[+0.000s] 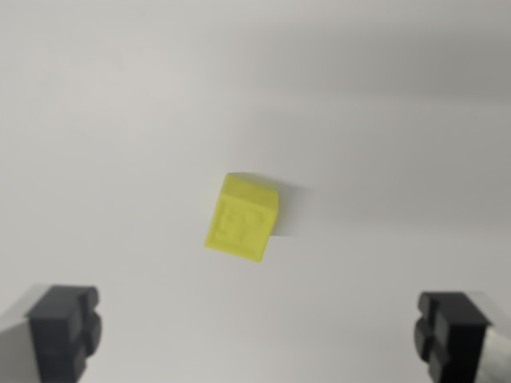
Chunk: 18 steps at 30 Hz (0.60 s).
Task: Pick yellow cube
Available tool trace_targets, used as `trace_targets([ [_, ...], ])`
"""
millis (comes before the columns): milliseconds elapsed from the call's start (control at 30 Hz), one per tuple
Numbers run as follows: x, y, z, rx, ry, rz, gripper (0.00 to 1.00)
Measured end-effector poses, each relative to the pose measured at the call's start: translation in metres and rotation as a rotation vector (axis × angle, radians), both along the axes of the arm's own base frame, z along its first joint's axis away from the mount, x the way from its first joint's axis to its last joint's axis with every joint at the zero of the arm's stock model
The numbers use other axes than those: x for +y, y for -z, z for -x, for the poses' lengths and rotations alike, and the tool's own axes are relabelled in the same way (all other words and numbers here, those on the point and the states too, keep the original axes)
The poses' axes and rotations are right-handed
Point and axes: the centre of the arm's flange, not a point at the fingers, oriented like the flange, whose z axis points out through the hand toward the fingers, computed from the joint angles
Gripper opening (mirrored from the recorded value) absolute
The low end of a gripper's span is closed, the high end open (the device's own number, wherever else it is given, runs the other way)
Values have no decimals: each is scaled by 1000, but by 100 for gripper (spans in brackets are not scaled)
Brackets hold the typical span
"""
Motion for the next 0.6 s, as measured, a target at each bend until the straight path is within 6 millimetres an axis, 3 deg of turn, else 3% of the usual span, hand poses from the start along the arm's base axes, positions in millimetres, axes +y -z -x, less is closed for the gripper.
trace_targets([
  [233, 1, 2, 2, -2, 9, 1, 100],
  [600, 4, 28, 13, -8, 41, 4, 100],
])
